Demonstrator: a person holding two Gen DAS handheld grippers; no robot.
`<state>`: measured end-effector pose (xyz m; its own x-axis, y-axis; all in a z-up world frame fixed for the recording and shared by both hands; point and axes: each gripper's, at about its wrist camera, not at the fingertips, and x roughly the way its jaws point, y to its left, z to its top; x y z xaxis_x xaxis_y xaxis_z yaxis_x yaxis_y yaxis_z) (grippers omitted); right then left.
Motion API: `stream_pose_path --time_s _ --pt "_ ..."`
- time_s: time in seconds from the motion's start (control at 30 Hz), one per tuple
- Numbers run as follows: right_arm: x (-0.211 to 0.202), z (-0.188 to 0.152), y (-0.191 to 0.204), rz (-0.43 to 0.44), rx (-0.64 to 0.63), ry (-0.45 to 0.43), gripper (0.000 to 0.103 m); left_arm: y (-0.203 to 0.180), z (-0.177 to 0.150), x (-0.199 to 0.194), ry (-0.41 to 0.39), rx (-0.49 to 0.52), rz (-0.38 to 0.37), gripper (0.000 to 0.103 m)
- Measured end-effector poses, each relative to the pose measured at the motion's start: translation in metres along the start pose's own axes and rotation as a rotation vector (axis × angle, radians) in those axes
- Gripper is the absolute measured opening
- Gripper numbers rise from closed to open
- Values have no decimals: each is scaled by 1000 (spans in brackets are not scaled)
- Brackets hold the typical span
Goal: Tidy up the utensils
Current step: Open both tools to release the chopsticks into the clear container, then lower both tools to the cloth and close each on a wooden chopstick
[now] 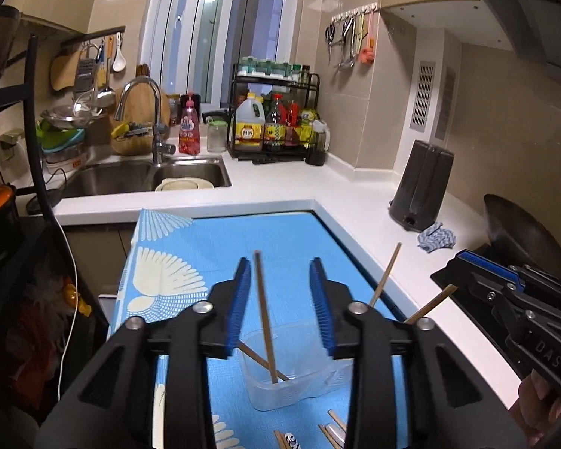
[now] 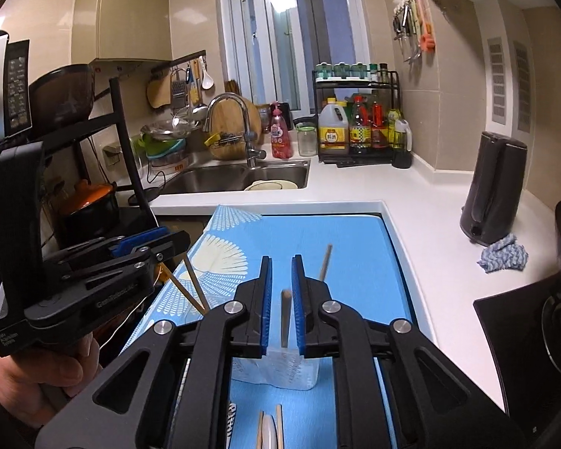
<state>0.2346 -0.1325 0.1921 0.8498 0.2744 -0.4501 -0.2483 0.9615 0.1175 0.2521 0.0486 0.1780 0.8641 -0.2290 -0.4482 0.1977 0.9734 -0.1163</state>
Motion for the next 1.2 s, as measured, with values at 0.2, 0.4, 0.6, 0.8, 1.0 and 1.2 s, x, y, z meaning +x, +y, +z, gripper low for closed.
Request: stream_pose_path --time_s 0.2,0.4,0.6,0.8,1.0,1.2 --pt "-41 0 -6 -15 19 -49 25 -4 2 -47 -83 -3 19 39" --pt "-91 -34 -9 -21 31 -99 25 -4 -39 -92 -111 -27 49 39" --pt "-113 -104 -14 -43 34 -67 26 -13 -133 -102 -35 3 91 39" --pt "-115 -185 -14 -39 49 0 22 -20 -219 -98 65 -37 66 31" --pt "-102 -251 -23 -48 78 94 19 -27 -280 -103 128 -149 88 20" --pt "-97 -279 -24 -25 65 149 20 -47 -296 -118 86 -109 98 20"
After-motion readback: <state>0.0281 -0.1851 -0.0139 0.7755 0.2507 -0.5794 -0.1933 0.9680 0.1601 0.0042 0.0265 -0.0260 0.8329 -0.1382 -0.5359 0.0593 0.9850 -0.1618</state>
